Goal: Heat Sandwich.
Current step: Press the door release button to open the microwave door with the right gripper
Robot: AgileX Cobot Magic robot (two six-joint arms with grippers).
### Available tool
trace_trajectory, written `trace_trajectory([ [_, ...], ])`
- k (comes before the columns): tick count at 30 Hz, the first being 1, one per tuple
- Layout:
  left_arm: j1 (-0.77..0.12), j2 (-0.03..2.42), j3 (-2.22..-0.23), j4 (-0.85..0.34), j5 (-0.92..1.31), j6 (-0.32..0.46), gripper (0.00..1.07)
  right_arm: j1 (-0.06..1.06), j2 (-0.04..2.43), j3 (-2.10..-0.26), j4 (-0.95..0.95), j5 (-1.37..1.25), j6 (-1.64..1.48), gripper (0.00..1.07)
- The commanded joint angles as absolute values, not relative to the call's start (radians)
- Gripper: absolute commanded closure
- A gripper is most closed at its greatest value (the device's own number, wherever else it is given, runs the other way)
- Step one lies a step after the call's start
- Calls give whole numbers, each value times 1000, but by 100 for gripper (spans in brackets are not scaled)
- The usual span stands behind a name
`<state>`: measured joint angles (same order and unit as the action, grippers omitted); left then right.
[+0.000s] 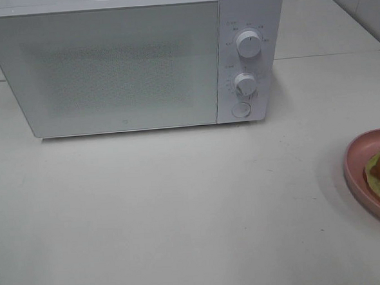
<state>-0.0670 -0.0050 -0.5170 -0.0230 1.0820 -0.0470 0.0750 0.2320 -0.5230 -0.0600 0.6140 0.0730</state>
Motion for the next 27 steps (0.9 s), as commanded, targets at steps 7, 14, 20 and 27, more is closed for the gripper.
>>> trace_trajectory([
  [7, -62, -29, -515, -30, 1069, -46, 10, 71, 436, -531, -62, 452, 74, 31],
  [14, -62, -29, -515, -30, 1069, -46, 10, 71, 572, -531, -61, 323, 77, 31],
  [20, -62, -29, -515, -30, 1069, -46, 10, 71, 664, -531, -61, 225, 77, 31],
  [27, -62, -29, -515, -30, 1069, -46, 10, 71, 809, -531, -60, 69, 77, 31],
])
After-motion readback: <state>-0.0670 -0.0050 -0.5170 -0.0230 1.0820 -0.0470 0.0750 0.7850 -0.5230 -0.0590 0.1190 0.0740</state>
